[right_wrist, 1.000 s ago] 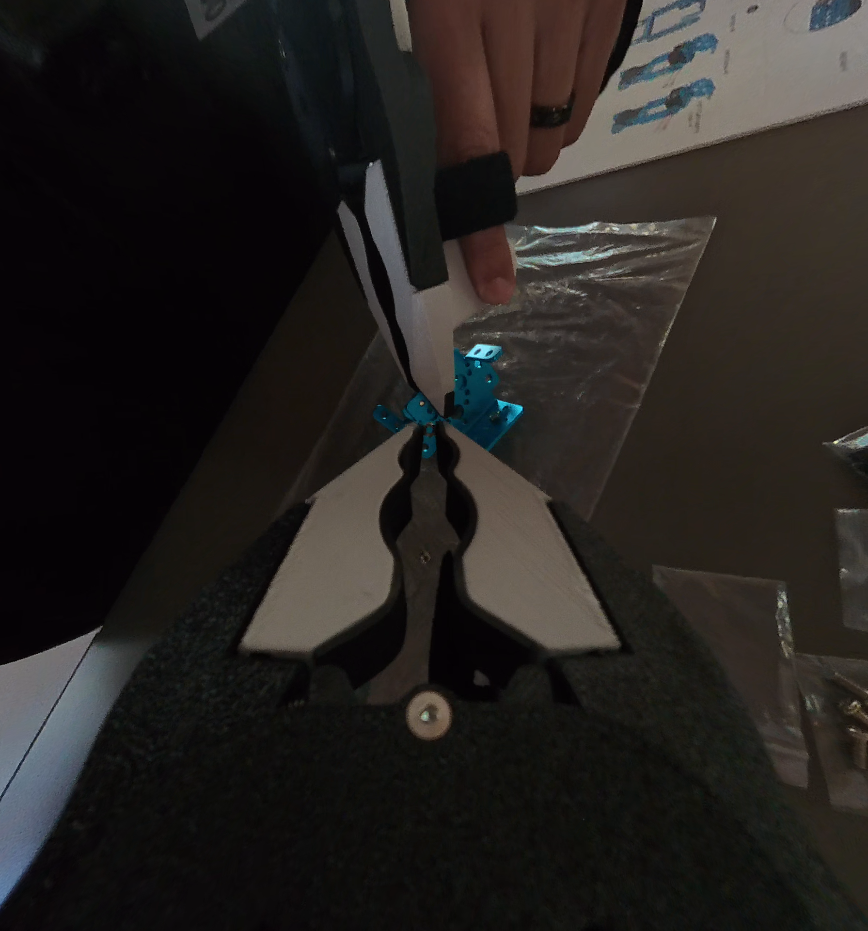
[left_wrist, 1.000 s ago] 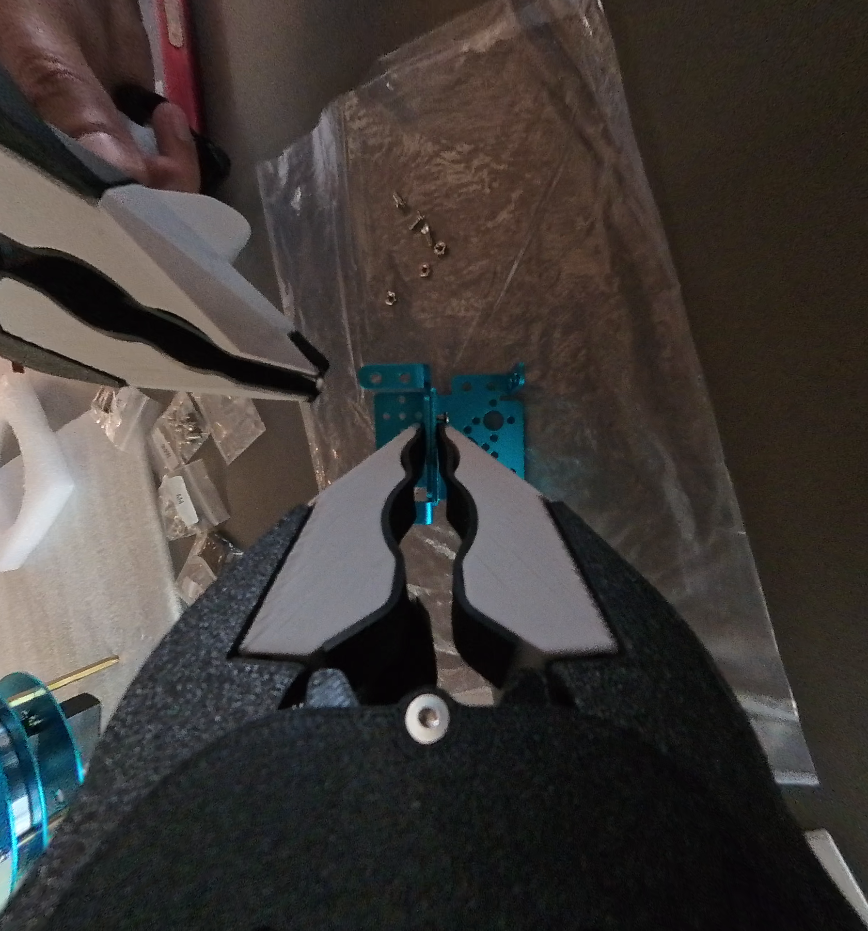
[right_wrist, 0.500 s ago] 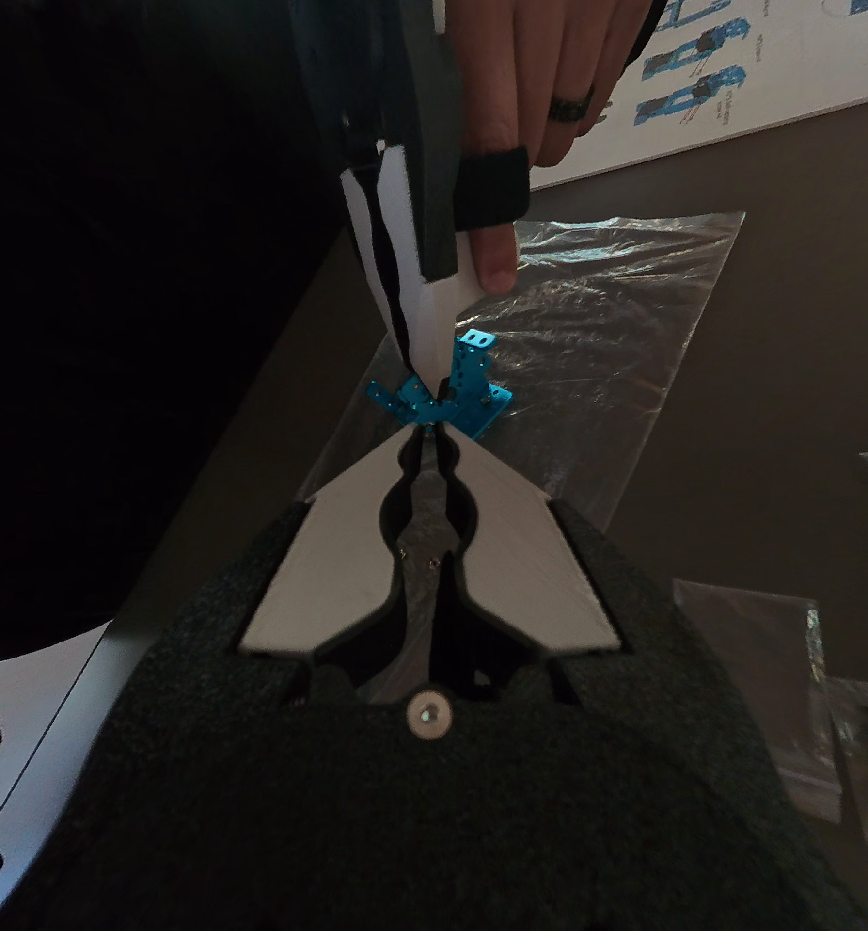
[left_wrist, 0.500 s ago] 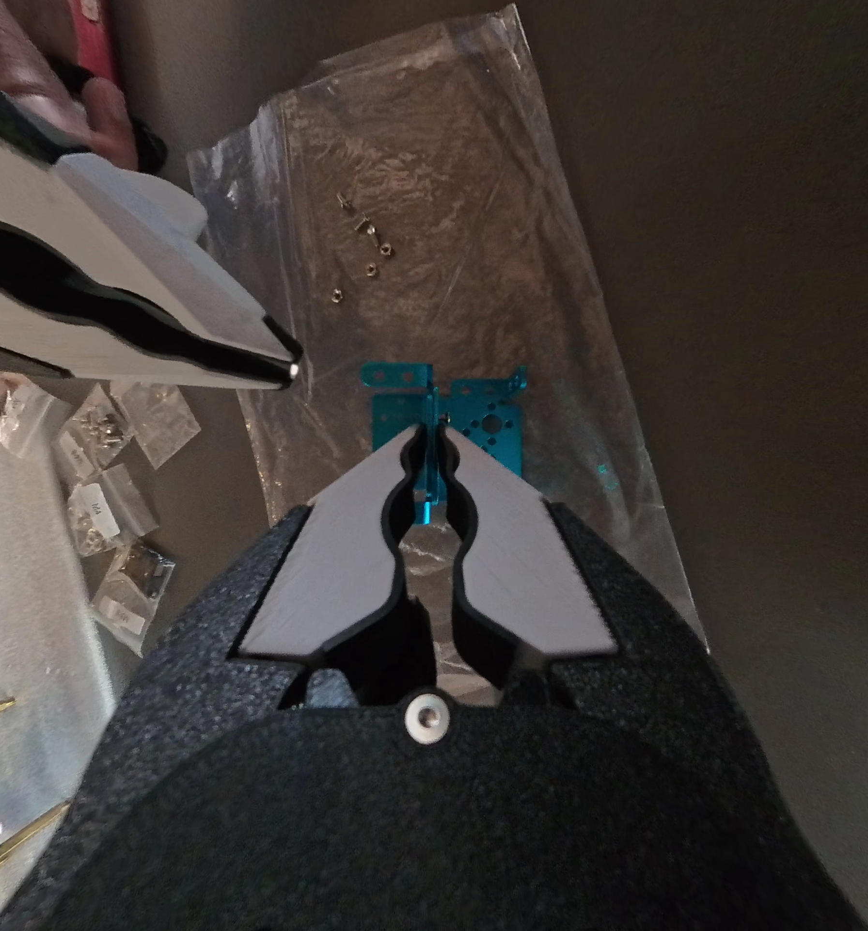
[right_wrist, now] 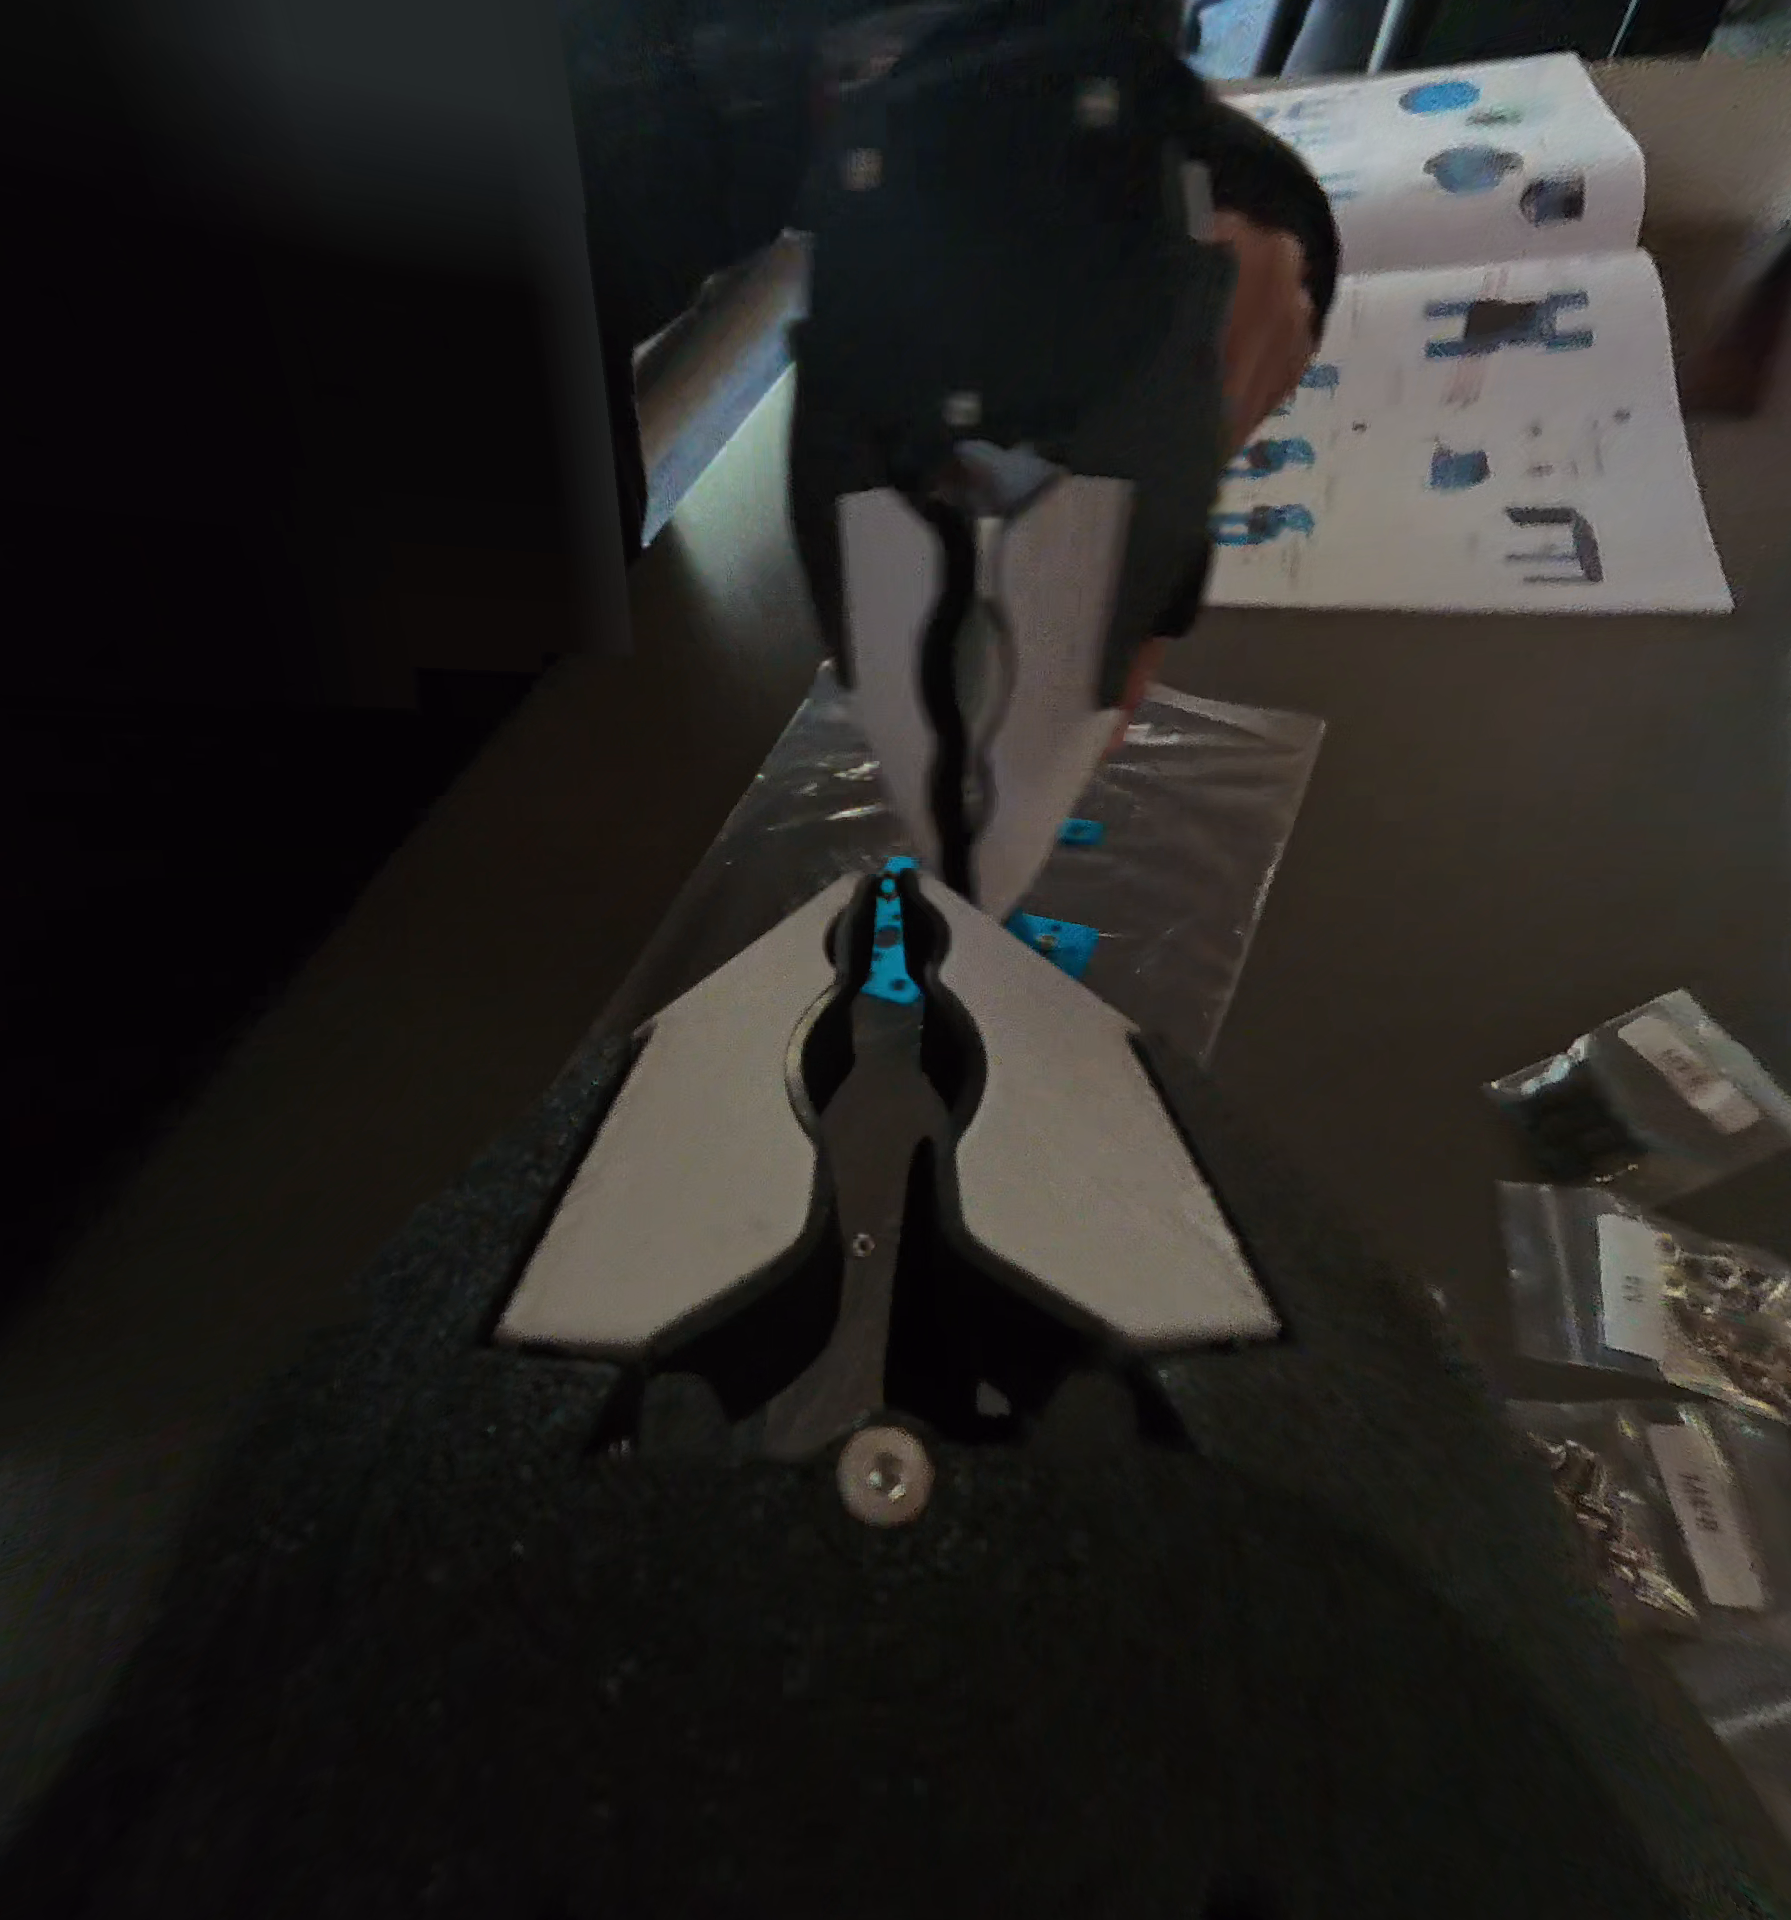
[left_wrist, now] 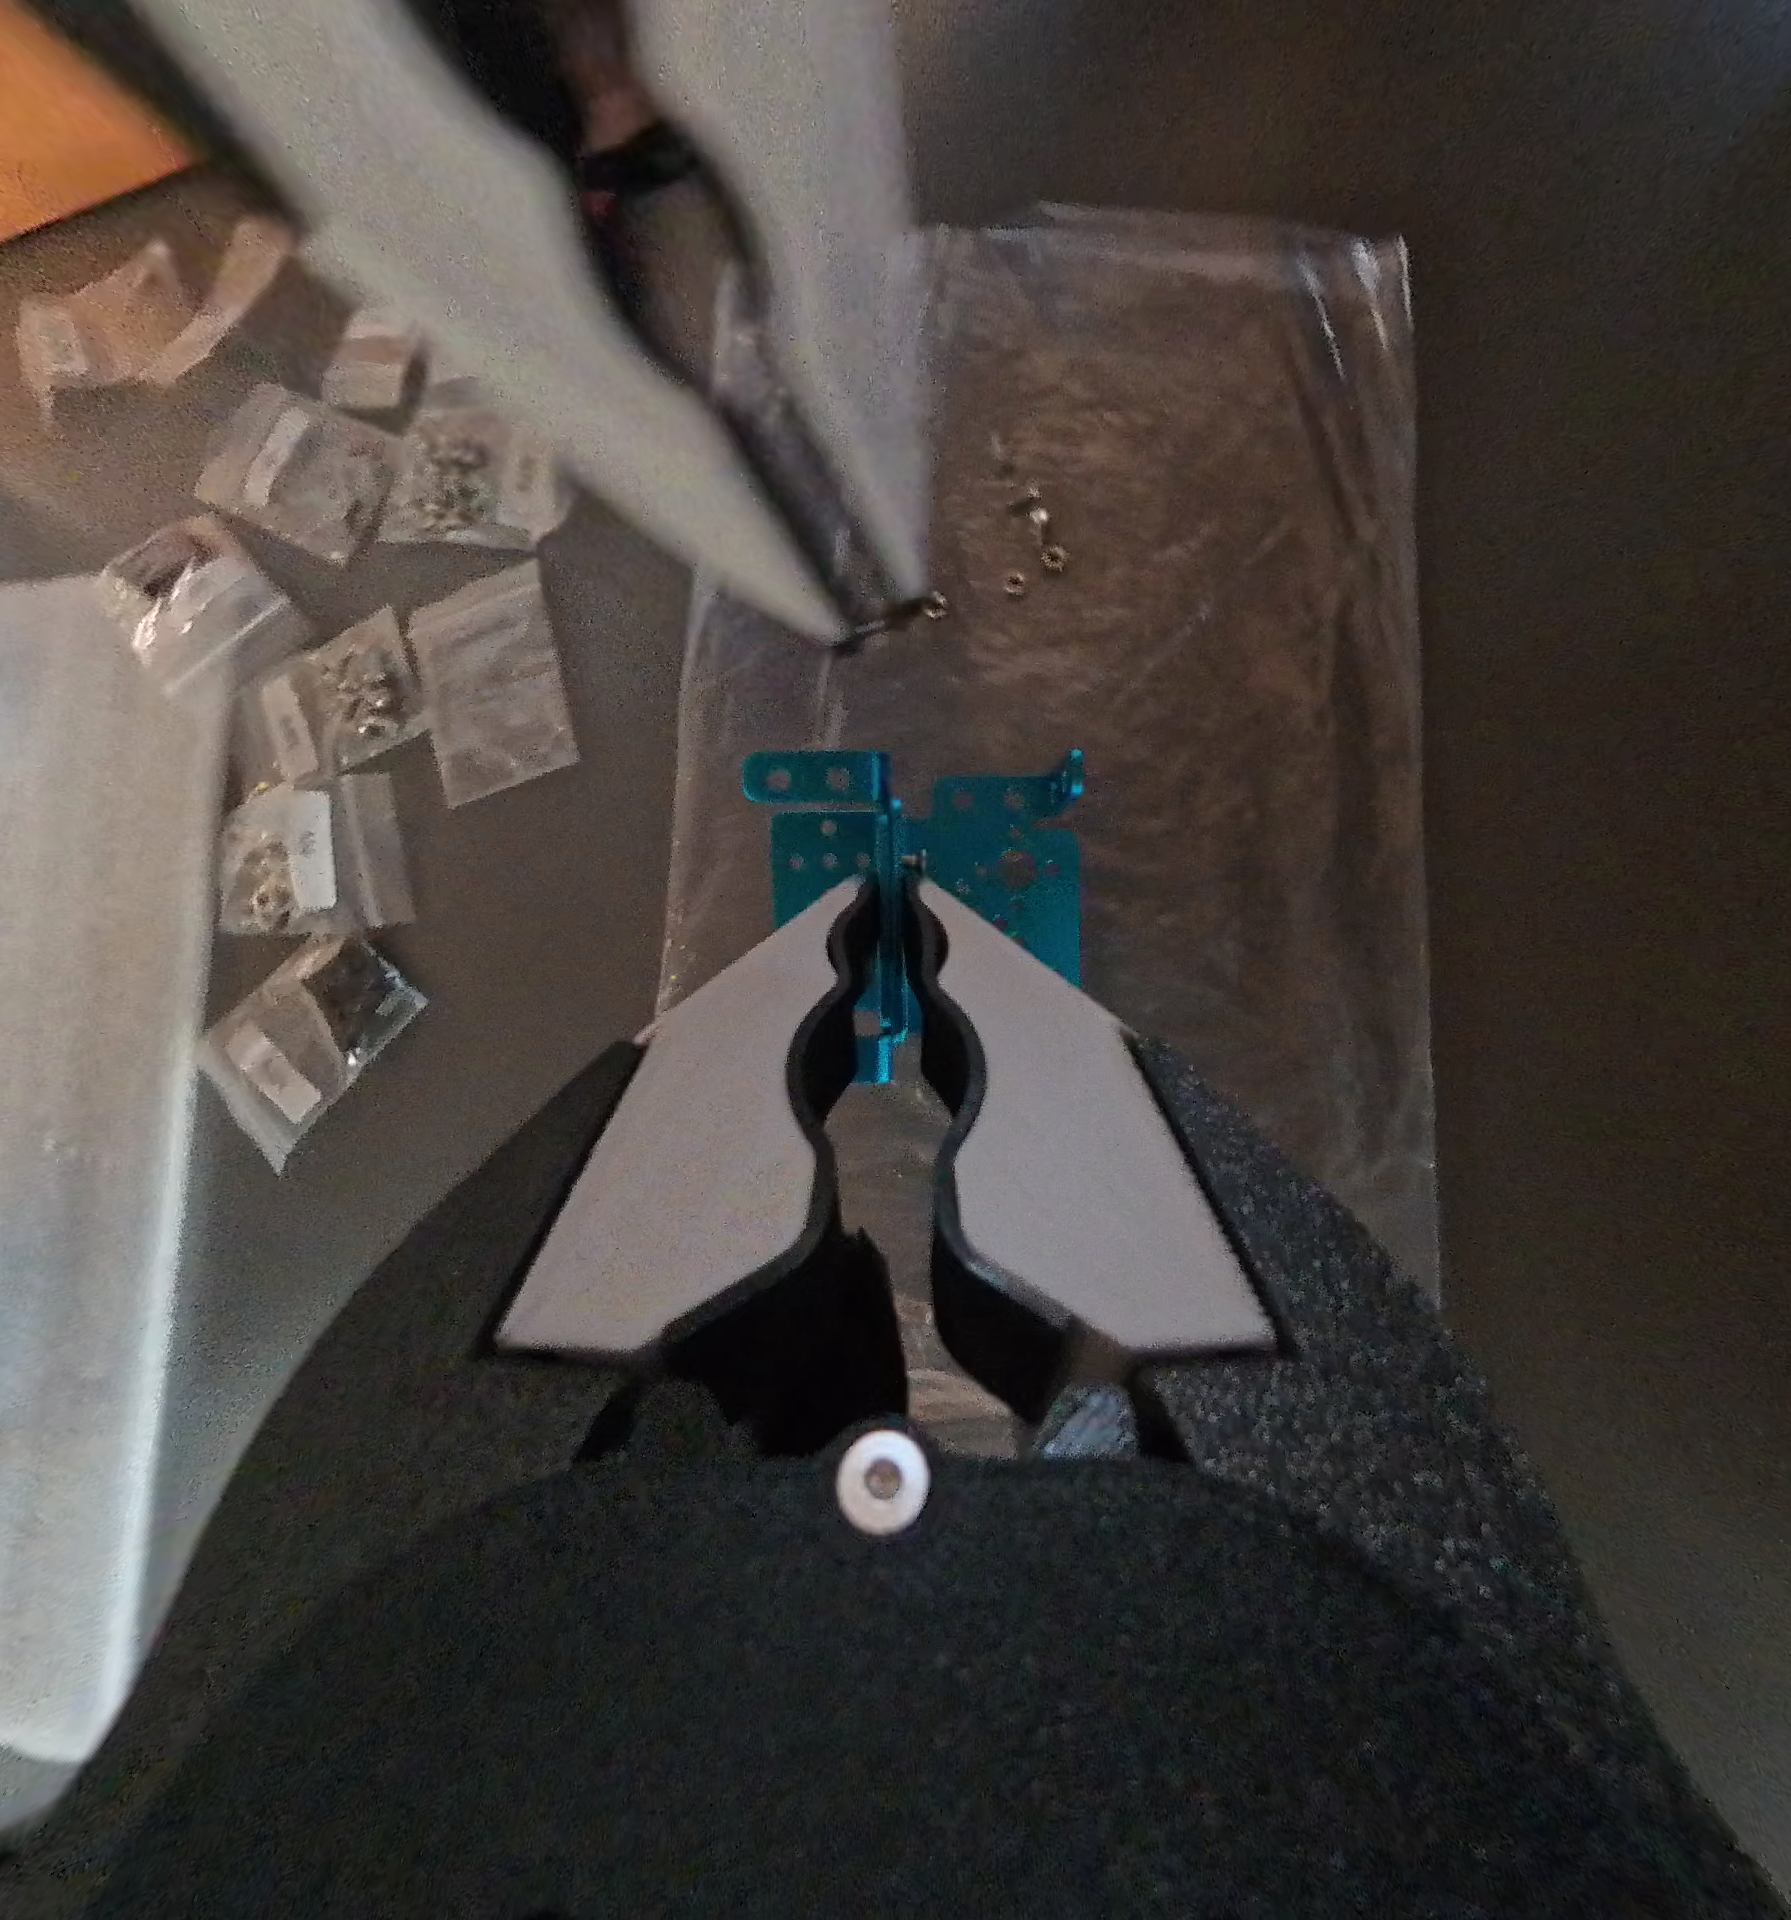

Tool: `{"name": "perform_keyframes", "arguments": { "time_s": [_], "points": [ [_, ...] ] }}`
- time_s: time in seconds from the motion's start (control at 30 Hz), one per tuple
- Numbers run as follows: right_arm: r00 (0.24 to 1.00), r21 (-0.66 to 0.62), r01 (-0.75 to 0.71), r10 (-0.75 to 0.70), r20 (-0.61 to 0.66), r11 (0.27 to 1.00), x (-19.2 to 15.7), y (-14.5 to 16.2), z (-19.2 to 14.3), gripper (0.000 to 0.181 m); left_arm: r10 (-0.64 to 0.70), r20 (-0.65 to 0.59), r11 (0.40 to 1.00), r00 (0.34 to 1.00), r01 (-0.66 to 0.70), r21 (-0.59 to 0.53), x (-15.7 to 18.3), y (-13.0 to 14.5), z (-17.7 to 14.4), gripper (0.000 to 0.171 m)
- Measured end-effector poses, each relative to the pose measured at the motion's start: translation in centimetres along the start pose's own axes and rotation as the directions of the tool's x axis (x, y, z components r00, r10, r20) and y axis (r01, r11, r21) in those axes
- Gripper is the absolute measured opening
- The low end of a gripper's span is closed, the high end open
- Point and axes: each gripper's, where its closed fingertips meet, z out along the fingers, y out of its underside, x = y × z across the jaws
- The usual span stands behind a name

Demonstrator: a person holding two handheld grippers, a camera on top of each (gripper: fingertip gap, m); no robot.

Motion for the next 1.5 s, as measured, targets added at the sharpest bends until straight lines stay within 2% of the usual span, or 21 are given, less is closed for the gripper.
{"name": "perform_keyframes", "arguments": {
  "time_s": [0.07, 0.13, 0.33, 0.47, 0.7, 0.93, 1.0, 1.03, 1.2, 1.3, 1.5],
  "points": [
    [0.999, -0.009, 0.023, -0.024, -0.038, 1.0, -0.7, -0.1, 0.3, 0.003, -0.085, -0.007, 0.996, 0.996, 0.086, 0.027, -0.6, -0.1, -0.4, 0.004],
    [0.998, -0.033, -0.015, 0.013, -0.069, 0.999, -0.5, 0.4, 1.1, 0.003, -0.157, -0.015, 0.987, 0.988, 0.157, 0.04, -1.1, -0.1, -0.6, 0.004],
    [0.958, -0.065, 0.054, -0.07, -0.278, 0.996, 2.2, 0.7, 1.8, 0.002, -0.344, -0.124, 0.936, 0.931, 0.351, 0.032, -1.4, -0.8, -1.1, 0.003],
    [0.964, -0.098, 0.05, -0.074, -0.257, 0.994, 1.7, 1.0, 2.1, 0.0, -0.403, -0.159, 0.913, 0.901, 0.407, -0.004, -1.3, -0.8, -1.1, 0.003],
    [0.956, -0.149, 0.028, -0.07, -0.285, 0.988, 2.5, 1.8, 2.1, 0.0, -0.405, -0.152, 0.914, 0.902, 0.406, -0.025, -1.5, -0.8, -1.1, 0.004],
    [0.969, -0.004, -0.018, 0.017, -0.245, 1.0, 2.7, -0.3, -0.3, 0.001, -0.497, -0.223, 0.864, 0.839, 0.501, -0.04, -1.7, -0.4, -1.1, 0.004],
    [0.965, -0.016, -0.029, 0.024, -0.263, 0.999, 3.3, 0.3, -0.2, 0.019, -0.505, -0.229, 0.859, 0.832, 0.51, -0.044, -1.8, -0.4, -1.2, 0.004],
    [0.96, -0.015, -0.027, 0.022, -0.278, 1.0, 3.5, 0.4, 0.1, 0.023, -0.505, -0.232, 0.859, 0.831, 0.51, -0.045, -1.8, -0.5, -1.1, 0.004],
    [0.943, -0.078, 0.011, -0.036, -0.33, 0.997, 4.3, 1.4, 1.5, 0.031, -0.482, -0.241, 0.873, 0.843, 0.485, -0.049, -1.4, -1.0, -0.8, 0.004],
    [0.942, -0.095, 0.004, -0.036, -0.334, 0.996, 4.5, 1.9, 1.6, 0.029, -0.457, -0.212, 0.889, 0.864, 0.454, -0.063, -1.3, -0.6, -0.5, 0.004],
    [0.97, -0.033, -0.09, 0.08, -0.228, 0.995, 4.1, 1.9, 1.6, 0.027, -0.403, -0.203, 0.914, 0.893, 0.404, -0.038, -1.1, -1.0, -0.7, 0.004]
  ]
}}
